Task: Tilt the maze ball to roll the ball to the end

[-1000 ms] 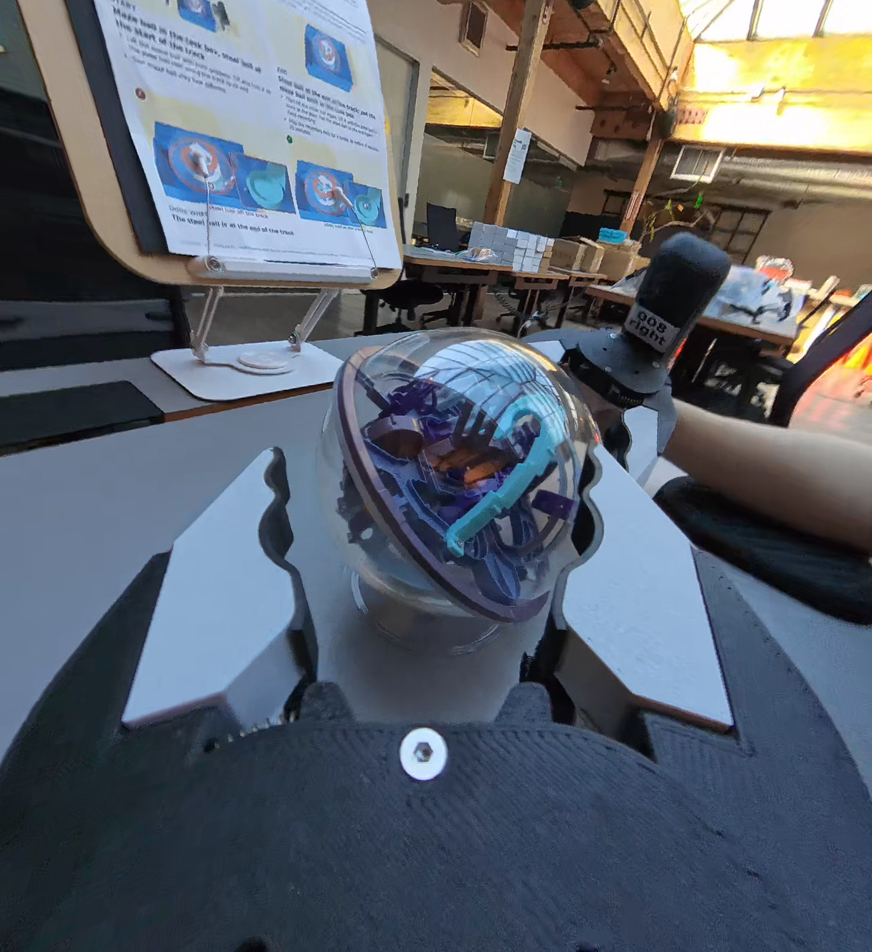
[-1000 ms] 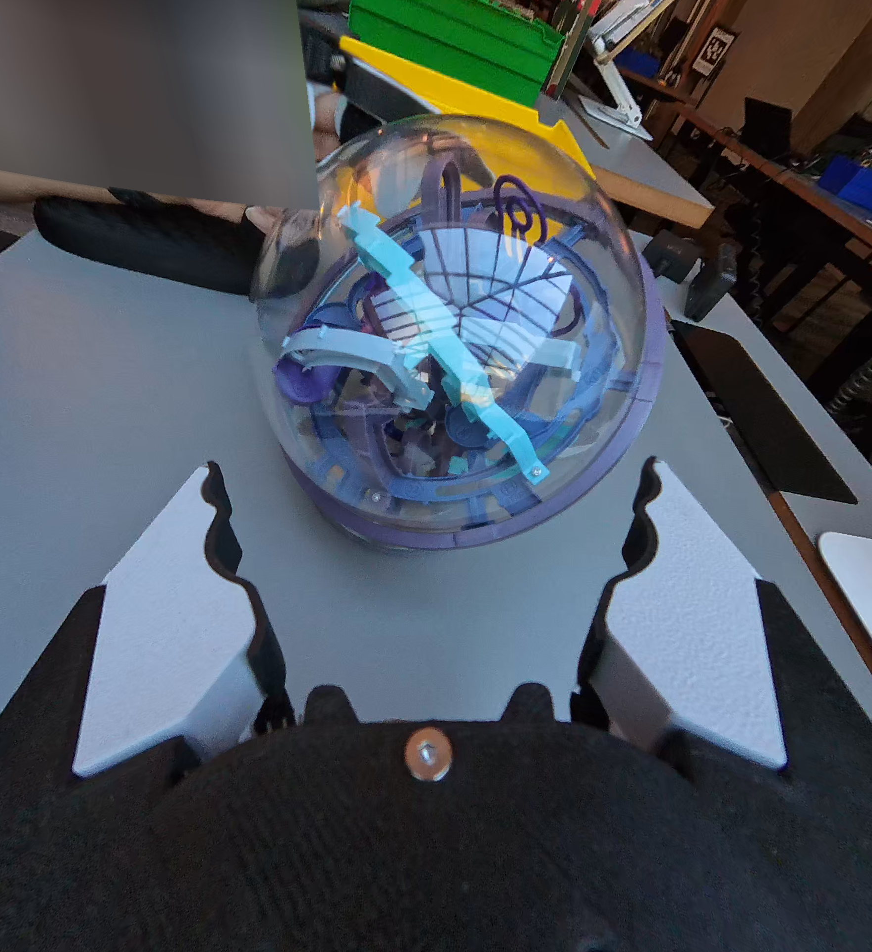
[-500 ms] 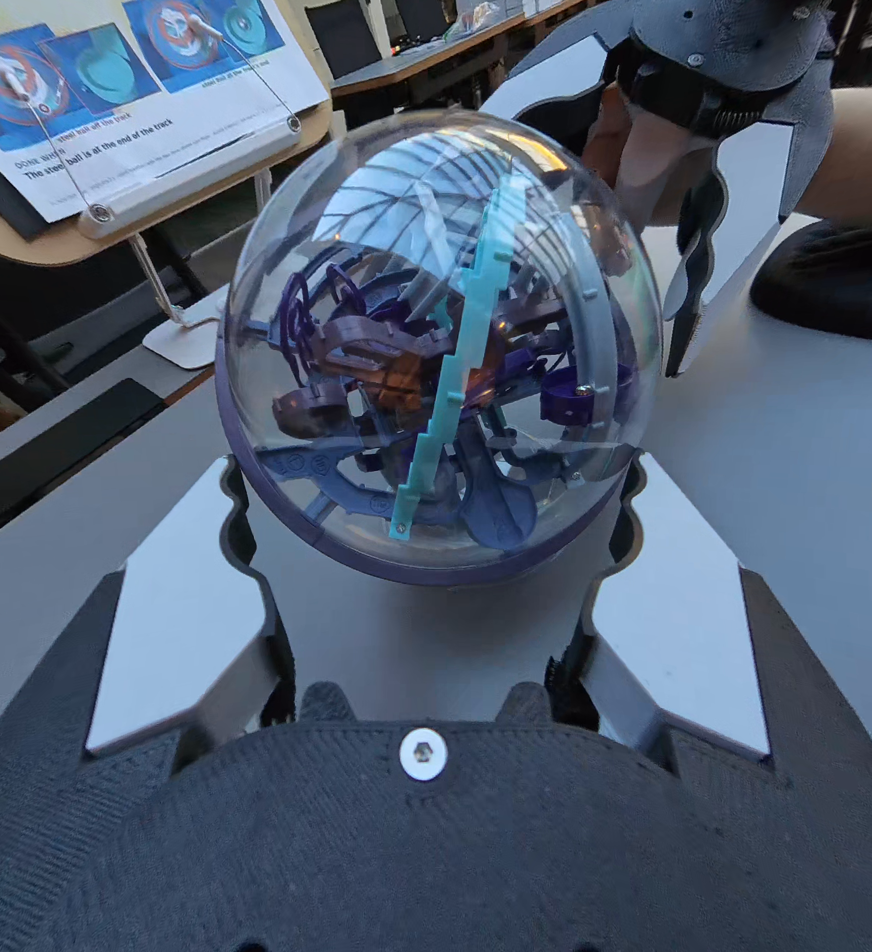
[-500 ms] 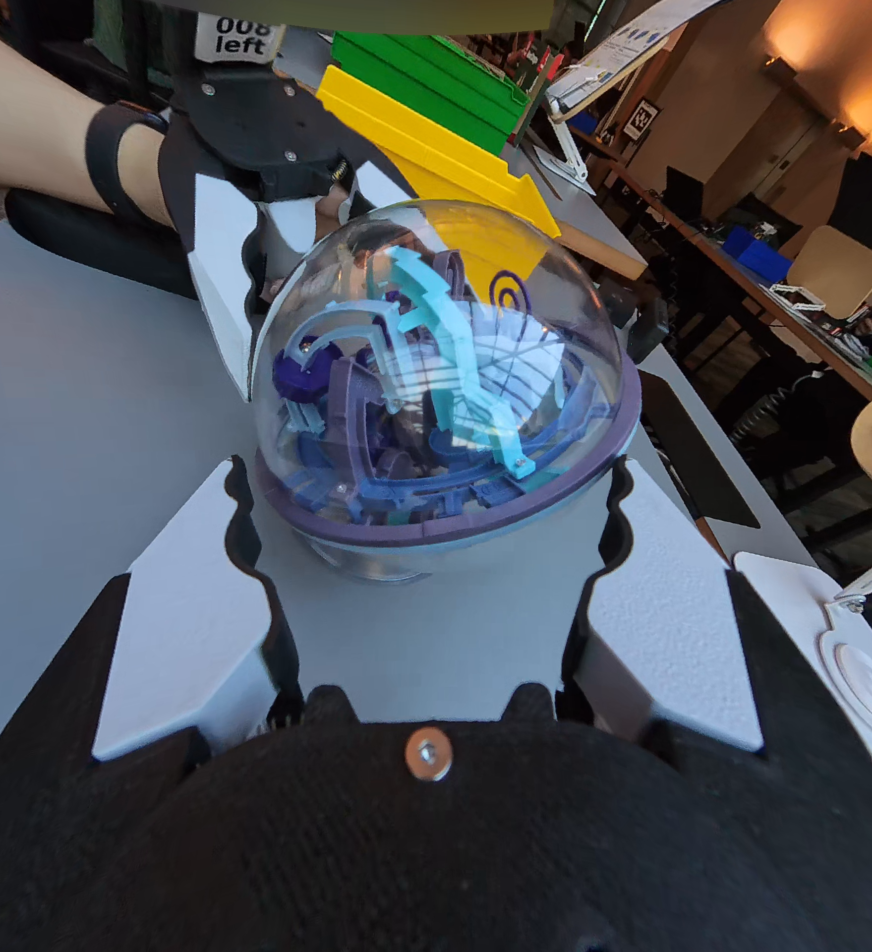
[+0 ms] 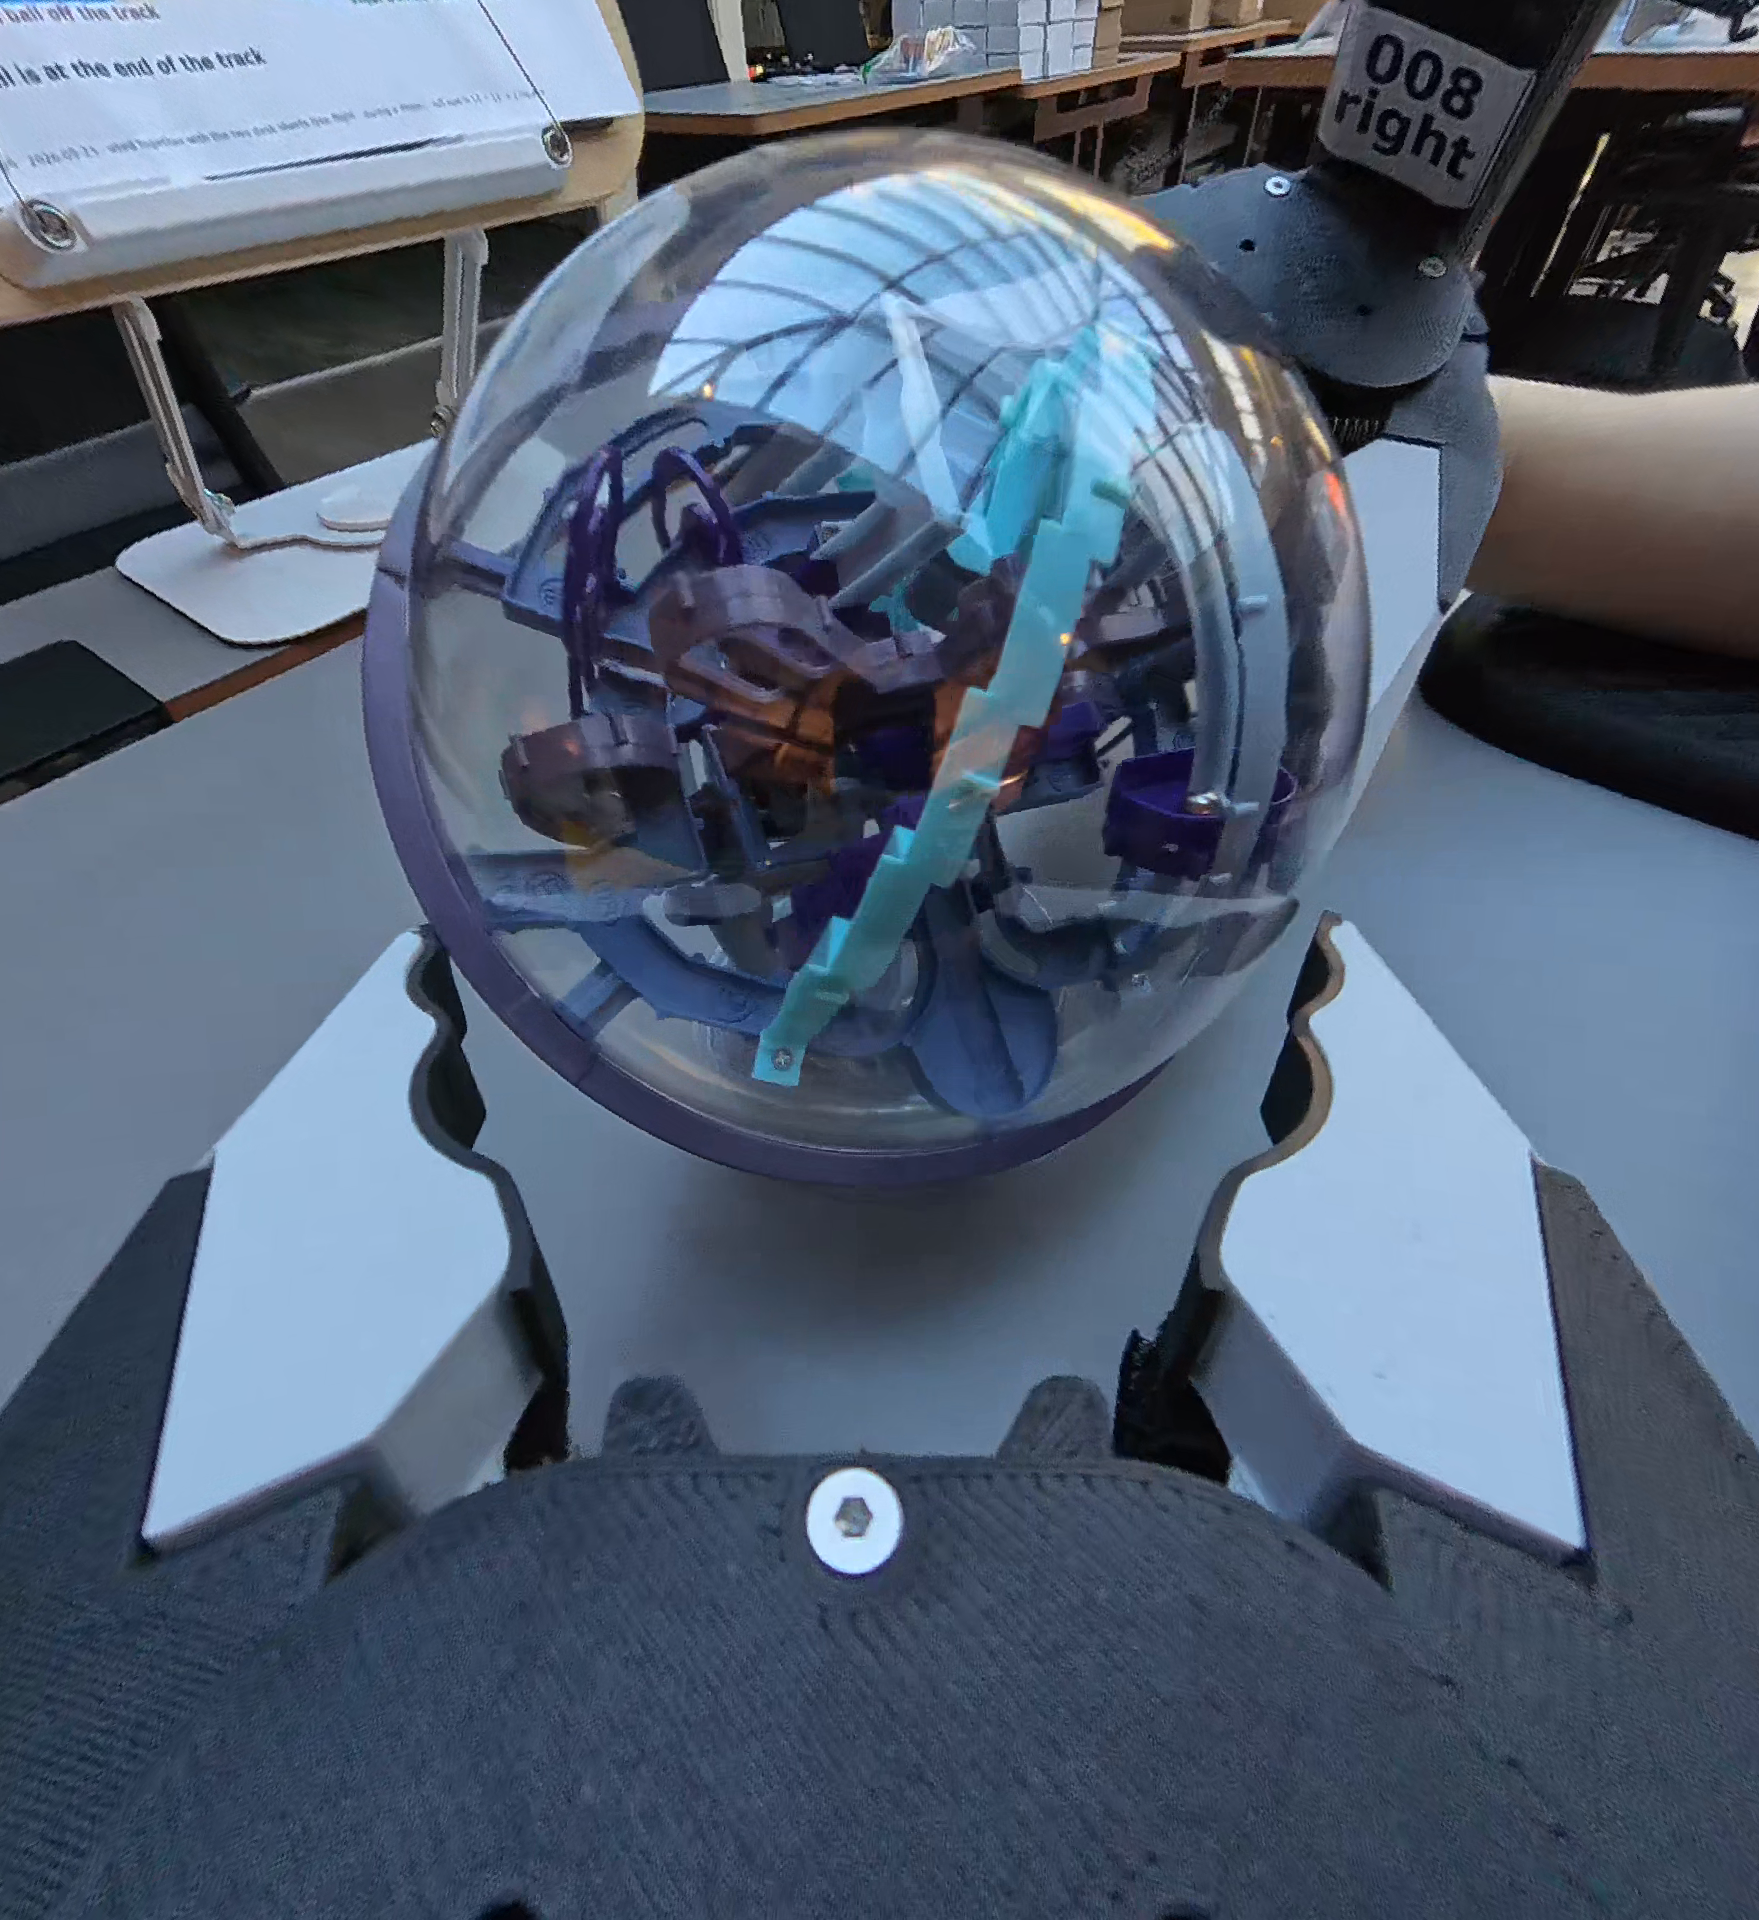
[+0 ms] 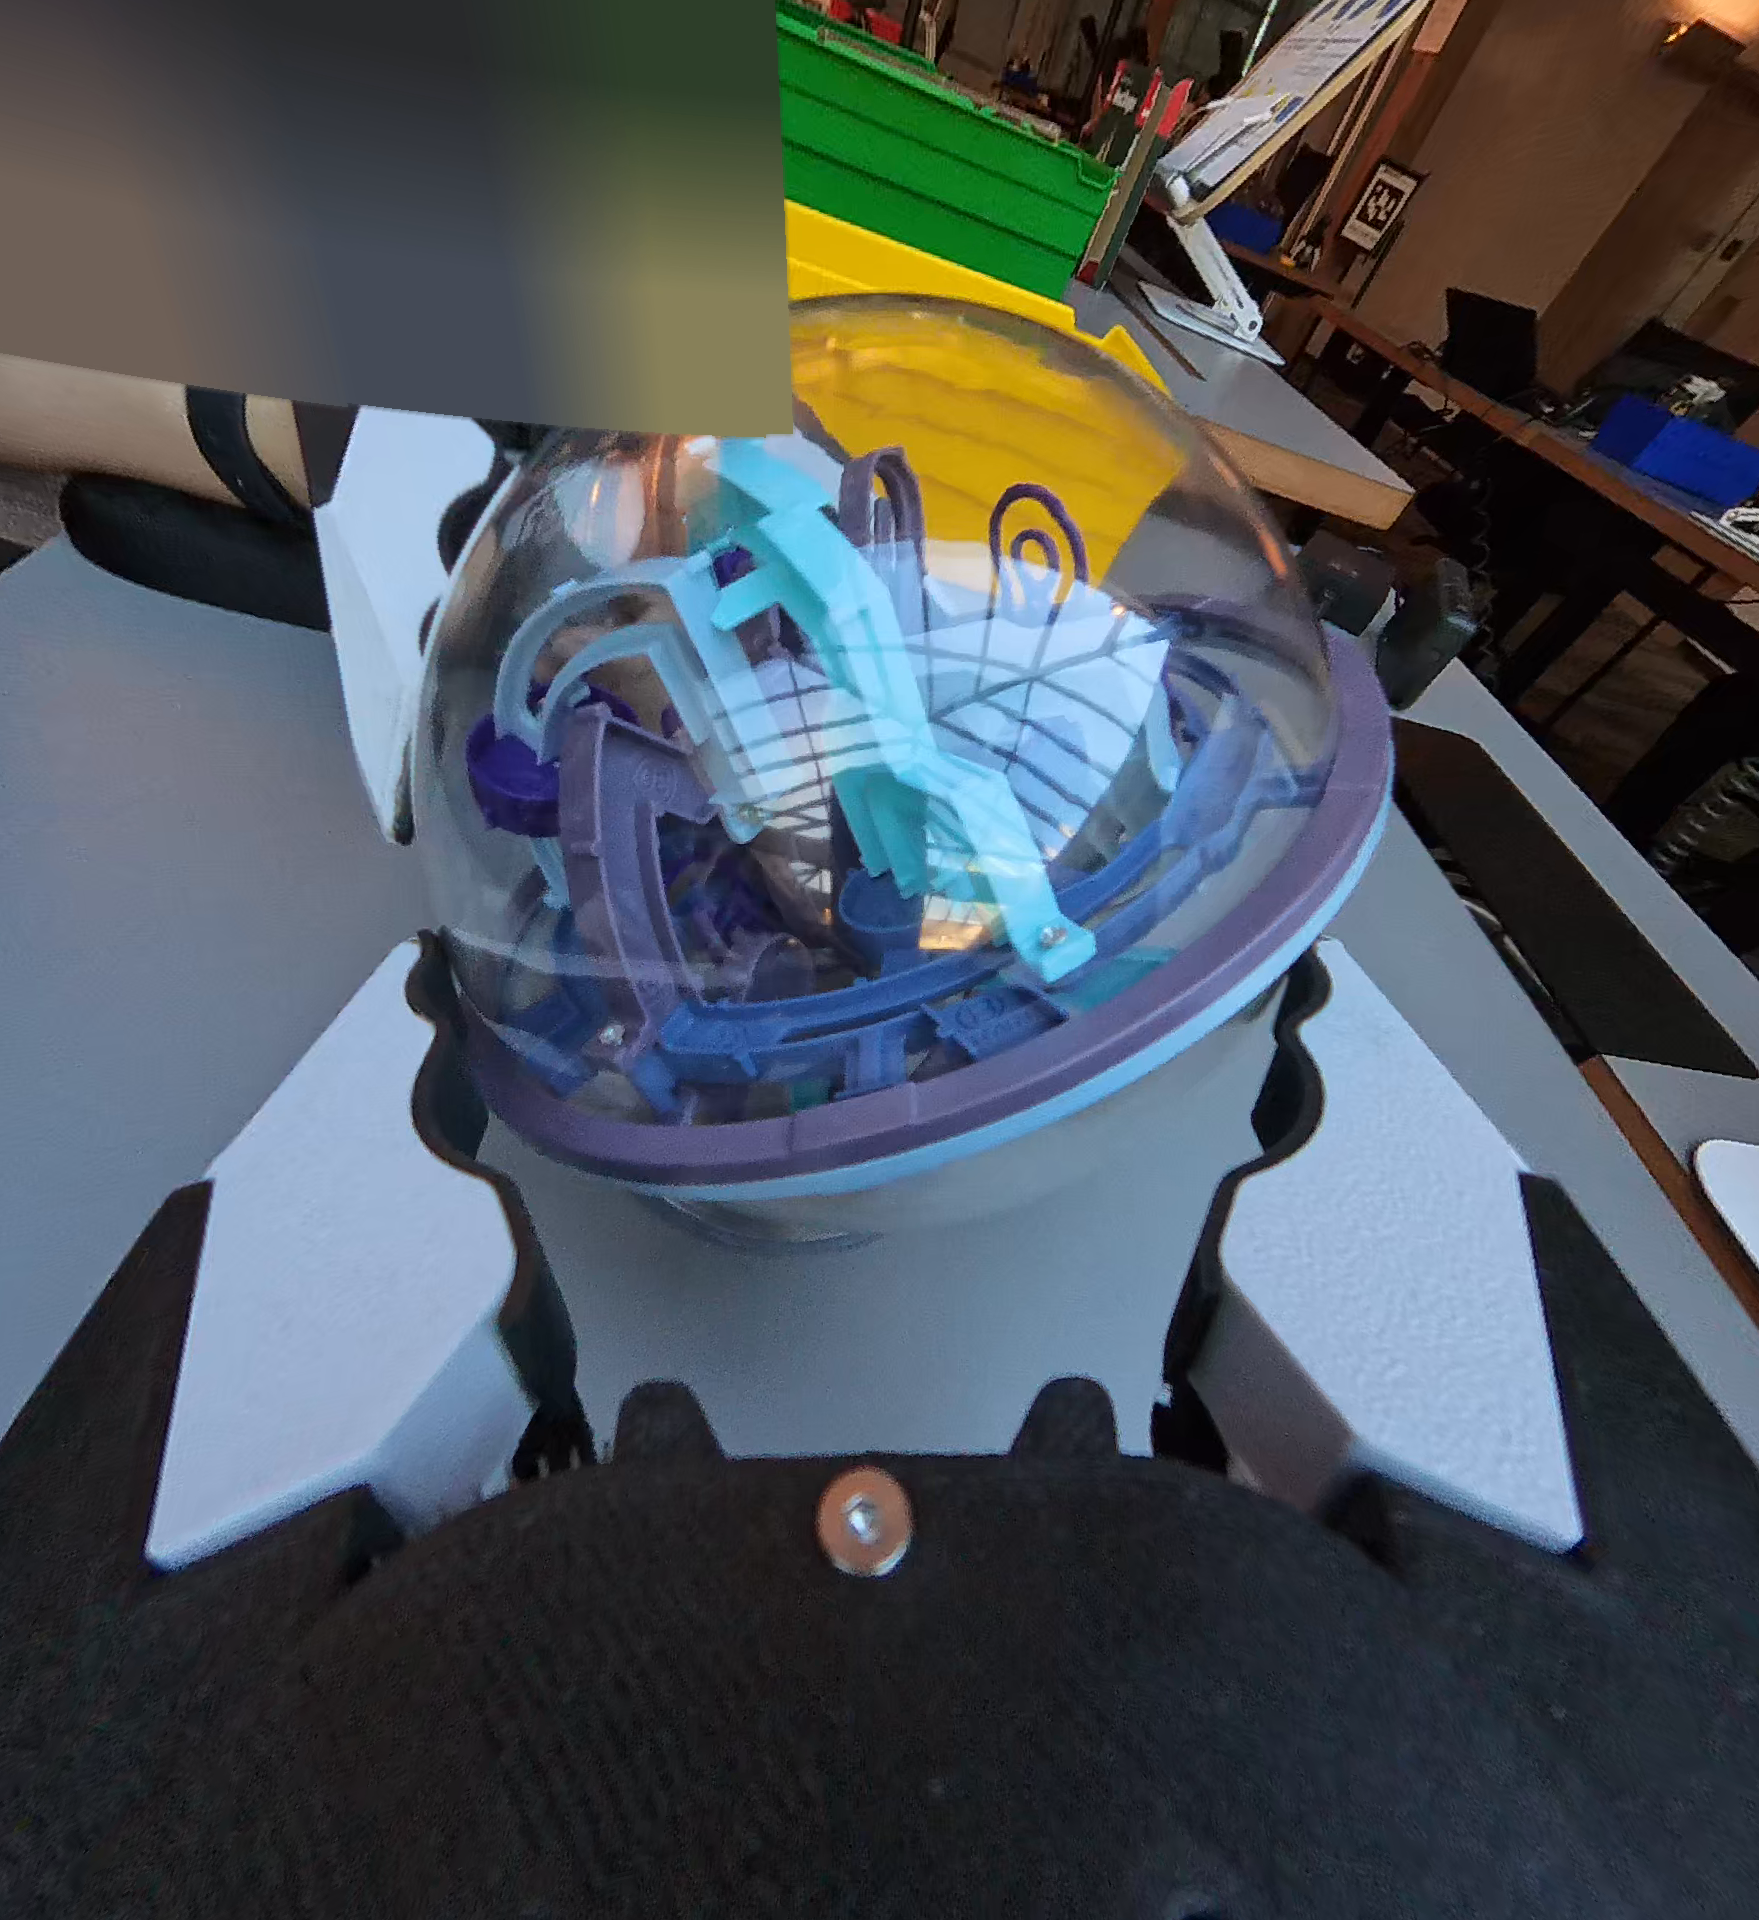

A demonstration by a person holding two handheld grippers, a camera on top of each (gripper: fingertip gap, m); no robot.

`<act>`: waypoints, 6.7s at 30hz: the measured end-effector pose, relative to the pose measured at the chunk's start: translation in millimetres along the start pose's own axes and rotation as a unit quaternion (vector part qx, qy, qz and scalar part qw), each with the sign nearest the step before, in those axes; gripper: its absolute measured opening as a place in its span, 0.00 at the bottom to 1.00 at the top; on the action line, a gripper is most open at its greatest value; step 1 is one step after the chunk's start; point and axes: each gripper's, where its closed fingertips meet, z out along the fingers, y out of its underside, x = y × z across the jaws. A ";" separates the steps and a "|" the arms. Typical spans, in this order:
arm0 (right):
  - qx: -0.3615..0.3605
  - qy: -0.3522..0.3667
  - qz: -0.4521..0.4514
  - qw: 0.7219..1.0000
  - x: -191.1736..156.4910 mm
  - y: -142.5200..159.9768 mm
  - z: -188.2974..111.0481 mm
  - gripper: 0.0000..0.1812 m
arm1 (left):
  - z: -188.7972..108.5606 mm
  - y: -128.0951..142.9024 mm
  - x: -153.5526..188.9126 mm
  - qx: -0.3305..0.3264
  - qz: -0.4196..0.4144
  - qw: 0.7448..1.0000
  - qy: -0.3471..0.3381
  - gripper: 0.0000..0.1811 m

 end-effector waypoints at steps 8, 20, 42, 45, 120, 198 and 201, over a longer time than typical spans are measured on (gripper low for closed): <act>-0.003 0.009 0.033 0.999 -1.9 -4.7 0.3 0.84 | 1.2 -0.6 1.8 0.011 -0.037 0.999 0.023 0.85; -0.046 0.019 0.067 0.997 -9.4 -16.5 -1.3 0.83 | -9.5 -8.8 9.1 0.035 -0.070 0.995 0.059 0.84; -0.006 0.045 -0.003 0.999 -12.0 -21.9 2.0 0.83 | -22.5 -28.4 7.7 0.065 0.023 0.998 -0.002 0.85; -0.004 0.051 -0.014 0.999 -12.7 -25.0 2.5 0.83 | -24.7 -30.6 8.0 0.071 0.026 0.997 -0.002 0.85; -0.194 0.033 0.158 0.968 5.5 -7.9 -1.3 0.84 | 7.0 -4.6 3.4 0.003 -0.204 0.965 0.164 0.86; 0.014 0.031 0.022 0.999 -18.0 -62.2 -6.6 0.85 | -26.3 -52.1 20.3 0.111 -0.168 0.957 0.208 0.84; 0.000 0.033 0.038 0.999 -18.0 -63.5 -7.3 0.85 | -26.4 -53.0 21.2 0.118 -0.190 0.949 0.223 0.84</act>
